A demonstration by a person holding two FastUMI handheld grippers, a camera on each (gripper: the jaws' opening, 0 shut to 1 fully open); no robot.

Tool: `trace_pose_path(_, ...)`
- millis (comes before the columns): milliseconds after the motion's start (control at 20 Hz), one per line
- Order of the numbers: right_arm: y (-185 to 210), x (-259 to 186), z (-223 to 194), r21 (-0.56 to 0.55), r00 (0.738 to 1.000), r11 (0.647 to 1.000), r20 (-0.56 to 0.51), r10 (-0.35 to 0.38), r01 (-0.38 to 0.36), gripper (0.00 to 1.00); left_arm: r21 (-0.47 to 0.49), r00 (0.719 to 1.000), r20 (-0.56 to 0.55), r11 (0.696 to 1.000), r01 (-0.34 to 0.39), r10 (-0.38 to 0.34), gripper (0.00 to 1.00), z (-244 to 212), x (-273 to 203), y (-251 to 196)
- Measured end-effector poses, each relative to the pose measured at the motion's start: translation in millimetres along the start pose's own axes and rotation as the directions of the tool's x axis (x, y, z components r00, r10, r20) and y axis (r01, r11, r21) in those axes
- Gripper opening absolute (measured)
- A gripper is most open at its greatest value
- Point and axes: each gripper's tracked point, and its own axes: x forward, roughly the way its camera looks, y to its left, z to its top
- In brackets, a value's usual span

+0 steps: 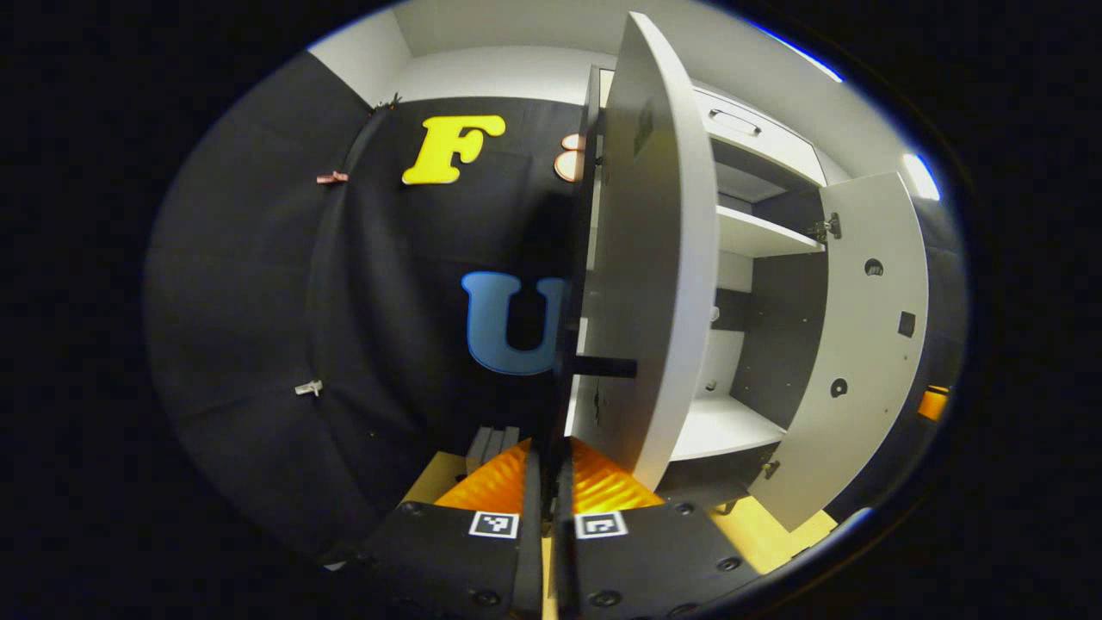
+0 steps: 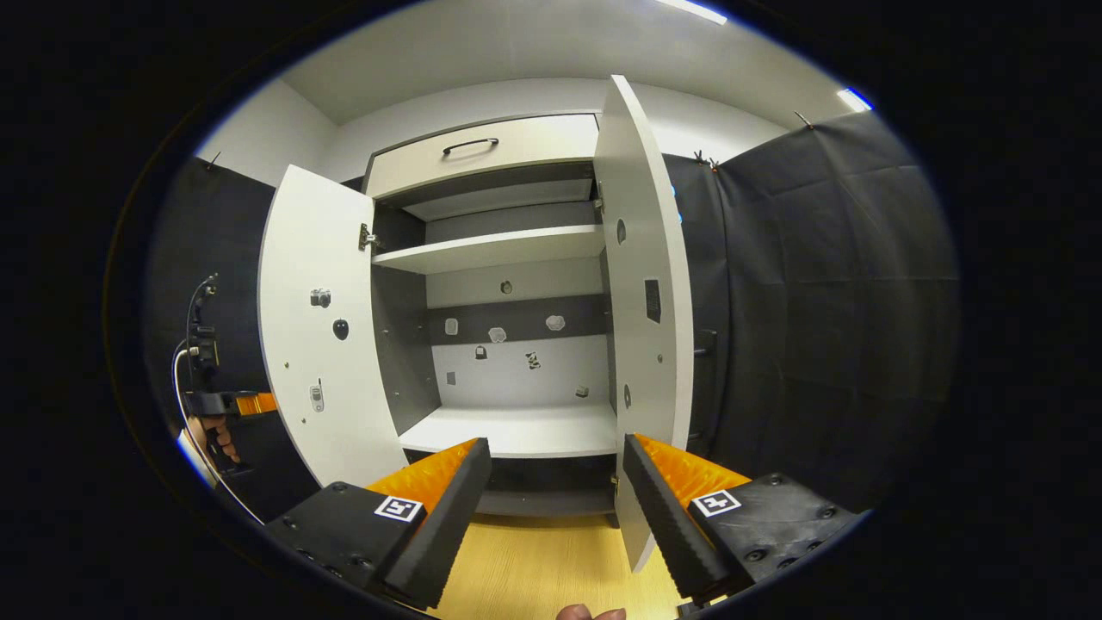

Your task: Open the right door of the double-door shoe cabinet with the right hand, and open the left door with the left hand.

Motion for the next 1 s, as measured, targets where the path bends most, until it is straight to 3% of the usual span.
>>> trace_pose_path(200, 4.6, -1.8, -1.1, 0.004, 1.0, 1.0, -0.006, 0.007, -0.007, 0.97, 0.051, 1.0, 0.017, 0.998, -0.024, 0.023, 0.14, 1.8, -3.0, 13.9)
trace_pose_path(700, -1.0, -11.8, 3.5, -0.008, 1.0, 1.0, 0.002, 0.002, -0.002, 0.97, 0.068, 0.997, 0.041, 0.995, -0.067, 0.065, 0.18, 6.5, -15.1, 19.9)
trace_pose_path(1000, 3.2, -16.5, 3.8, -0.005, 1.0, 1.0, 0.0, 0.019, -0.019, 0.97, 0.087, 0.998, 0.042, 0.995, -0.049, 0.046, 0.36, 4.9, -38.5, 6.6)
